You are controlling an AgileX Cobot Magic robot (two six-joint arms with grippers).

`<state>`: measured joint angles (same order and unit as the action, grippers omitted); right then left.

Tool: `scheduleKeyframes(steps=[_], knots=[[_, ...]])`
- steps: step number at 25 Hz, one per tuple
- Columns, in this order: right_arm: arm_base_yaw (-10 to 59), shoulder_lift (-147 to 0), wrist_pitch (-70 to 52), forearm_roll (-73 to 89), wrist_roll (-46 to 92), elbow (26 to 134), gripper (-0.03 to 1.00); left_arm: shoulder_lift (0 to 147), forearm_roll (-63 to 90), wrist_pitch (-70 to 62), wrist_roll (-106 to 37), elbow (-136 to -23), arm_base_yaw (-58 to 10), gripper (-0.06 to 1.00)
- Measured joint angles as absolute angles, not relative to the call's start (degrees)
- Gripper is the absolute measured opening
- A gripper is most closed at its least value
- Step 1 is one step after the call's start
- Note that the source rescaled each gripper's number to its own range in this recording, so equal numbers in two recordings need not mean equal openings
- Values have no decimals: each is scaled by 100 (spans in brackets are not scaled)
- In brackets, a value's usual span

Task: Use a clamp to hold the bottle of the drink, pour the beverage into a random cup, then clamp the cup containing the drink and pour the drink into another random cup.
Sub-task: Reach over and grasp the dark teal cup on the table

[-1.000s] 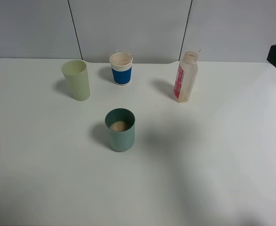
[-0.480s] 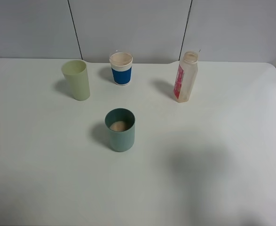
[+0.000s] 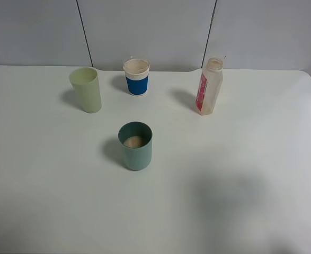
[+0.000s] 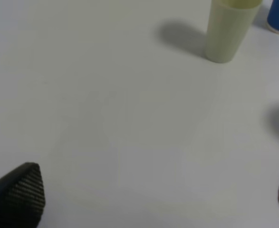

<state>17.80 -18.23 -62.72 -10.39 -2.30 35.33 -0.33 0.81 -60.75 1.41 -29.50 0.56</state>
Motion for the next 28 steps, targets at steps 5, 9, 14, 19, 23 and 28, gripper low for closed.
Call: scheduleKeyframes(steps=[5,9,14,19,23,28], knots=[[1780,-1673,-6597,-749,-440,3545,100,-33,81,-6075,141,-2950,56,100],[1780,-1585,-6607,-727,-466,3539,100,-33,81,-6075,141,-2950,56,100],[1780,-705,-6529,-726,-510,3003,100,-33,81,-6075,141,-2950,56,100],[1780,-179,-6153,-706,-515,2814,100,-33,81,-6075,141,-2950,56,100],[1780,-57,-6127,-706,-515,2814,100,-33,81,-6075,141,-2950,56,100],[1780,-52,-6117,-706,-519,2814,100,-33,81,-6075,141,-2950,56,100]])
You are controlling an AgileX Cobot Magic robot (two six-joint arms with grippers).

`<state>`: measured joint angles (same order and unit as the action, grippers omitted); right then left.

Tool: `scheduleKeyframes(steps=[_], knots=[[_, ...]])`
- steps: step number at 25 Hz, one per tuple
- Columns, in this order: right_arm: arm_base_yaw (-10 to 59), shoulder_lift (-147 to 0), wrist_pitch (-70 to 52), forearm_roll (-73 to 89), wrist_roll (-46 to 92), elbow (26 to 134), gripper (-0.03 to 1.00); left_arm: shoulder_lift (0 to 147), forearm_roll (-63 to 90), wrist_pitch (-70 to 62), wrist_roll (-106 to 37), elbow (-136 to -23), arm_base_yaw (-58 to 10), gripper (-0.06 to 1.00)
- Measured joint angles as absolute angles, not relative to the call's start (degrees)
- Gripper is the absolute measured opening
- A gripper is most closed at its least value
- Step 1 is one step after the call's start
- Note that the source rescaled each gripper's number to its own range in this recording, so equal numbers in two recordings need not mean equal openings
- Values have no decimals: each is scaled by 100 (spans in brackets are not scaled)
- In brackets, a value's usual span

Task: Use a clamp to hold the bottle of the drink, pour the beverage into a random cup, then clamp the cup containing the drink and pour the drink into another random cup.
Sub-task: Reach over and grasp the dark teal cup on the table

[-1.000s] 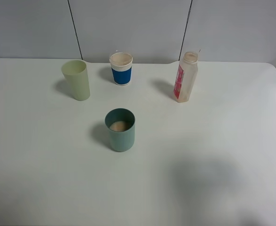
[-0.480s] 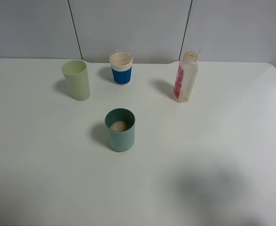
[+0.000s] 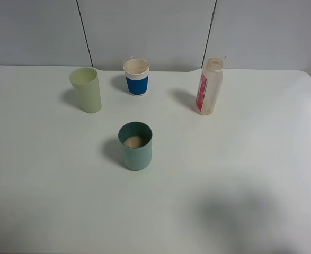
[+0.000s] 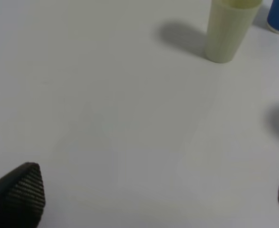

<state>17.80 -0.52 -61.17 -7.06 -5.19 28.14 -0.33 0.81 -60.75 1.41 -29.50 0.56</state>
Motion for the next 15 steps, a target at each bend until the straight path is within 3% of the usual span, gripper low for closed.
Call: scheduleKeyframes(steps=[15], knots=[[1780,-52,-6117,-706,-519,2814,100,-33,81,-6075,141,-2950,56,100]])
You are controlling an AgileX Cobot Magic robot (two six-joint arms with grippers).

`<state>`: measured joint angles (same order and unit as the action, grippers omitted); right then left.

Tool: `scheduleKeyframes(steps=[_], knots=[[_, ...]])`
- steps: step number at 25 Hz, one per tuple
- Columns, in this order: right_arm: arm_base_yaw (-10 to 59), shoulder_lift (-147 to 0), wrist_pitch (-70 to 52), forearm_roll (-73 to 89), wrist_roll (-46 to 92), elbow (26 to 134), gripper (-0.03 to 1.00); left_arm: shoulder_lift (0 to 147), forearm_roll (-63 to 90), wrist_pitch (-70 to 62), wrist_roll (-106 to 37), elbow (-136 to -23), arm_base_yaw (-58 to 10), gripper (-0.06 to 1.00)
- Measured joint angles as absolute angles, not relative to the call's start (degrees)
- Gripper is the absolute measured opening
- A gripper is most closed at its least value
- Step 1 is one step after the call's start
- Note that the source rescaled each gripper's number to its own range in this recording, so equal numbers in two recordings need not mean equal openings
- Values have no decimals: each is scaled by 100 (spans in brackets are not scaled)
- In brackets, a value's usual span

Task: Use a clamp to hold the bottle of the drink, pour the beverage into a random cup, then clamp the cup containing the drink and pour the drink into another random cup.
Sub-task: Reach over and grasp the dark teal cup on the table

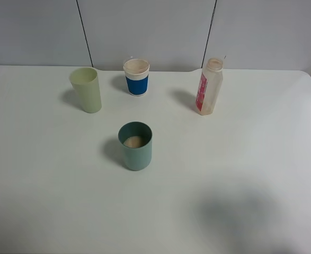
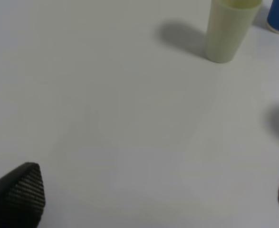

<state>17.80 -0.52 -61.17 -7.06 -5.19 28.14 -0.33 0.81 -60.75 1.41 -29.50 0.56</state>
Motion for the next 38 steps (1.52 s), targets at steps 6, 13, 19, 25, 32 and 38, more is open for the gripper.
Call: scheduleKeyframes(steps=[6,13,19,25,32,38], knots=[[1780,-42,-6117,-706,-519,2814,100,-33,81,-6075,141,-2950,56,100],[1669,11,-6110,-706,-519,2814,100,-33,81,-6075,141,-2950,56,100],[1102,11,-6110,-706,-519,2814,100,-33,81,-6075,141,-2950,56,100],[807,11,-6110,-706,-519,2814,100,-33,77,-6075,141,-2950,56,100],[799,11,-6110,-706,-519,2814,100,-33,77,-6075,141,-2950,56,100],[799,11,-6110,-706,-519,2814,100,-33,77,-6075,141,-2950,56,100]])
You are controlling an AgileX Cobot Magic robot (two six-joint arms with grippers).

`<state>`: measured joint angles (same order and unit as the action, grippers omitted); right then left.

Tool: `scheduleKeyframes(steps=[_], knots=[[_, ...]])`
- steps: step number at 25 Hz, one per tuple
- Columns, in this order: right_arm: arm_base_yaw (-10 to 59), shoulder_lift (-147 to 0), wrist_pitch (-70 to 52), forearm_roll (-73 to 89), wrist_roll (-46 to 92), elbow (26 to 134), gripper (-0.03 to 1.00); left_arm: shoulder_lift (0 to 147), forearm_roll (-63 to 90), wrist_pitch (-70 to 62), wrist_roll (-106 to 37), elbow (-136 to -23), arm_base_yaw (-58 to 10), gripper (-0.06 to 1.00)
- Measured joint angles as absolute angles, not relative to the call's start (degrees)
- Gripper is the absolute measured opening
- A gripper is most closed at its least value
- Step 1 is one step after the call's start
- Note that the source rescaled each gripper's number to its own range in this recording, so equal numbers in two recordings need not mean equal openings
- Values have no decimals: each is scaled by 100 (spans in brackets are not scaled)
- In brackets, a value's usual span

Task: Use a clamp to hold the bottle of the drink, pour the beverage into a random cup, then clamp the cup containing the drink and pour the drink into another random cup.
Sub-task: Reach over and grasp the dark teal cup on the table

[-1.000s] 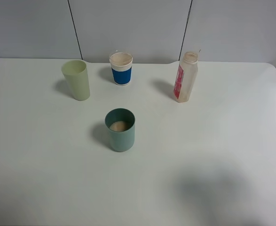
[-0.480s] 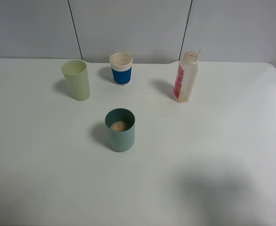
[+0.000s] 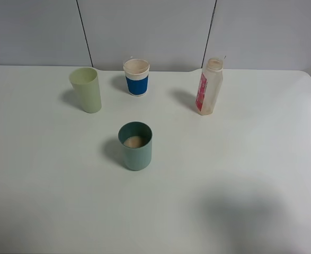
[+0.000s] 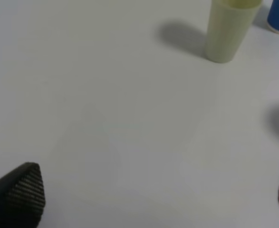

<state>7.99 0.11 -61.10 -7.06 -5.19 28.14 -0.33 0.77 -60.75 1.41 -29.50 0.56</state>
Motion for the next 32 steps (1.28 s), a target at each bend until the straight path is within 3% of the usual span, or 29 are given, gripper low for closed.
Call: scheduleKeyframes(steps=[26,32], knots=[[799,11,-6110,-706,-519,2814,100,78,35,-6057,141,-2950,56,100],[799,11,-6110,-706,-519,2814,100,997,903,-4364,68,-3271,56,100]])
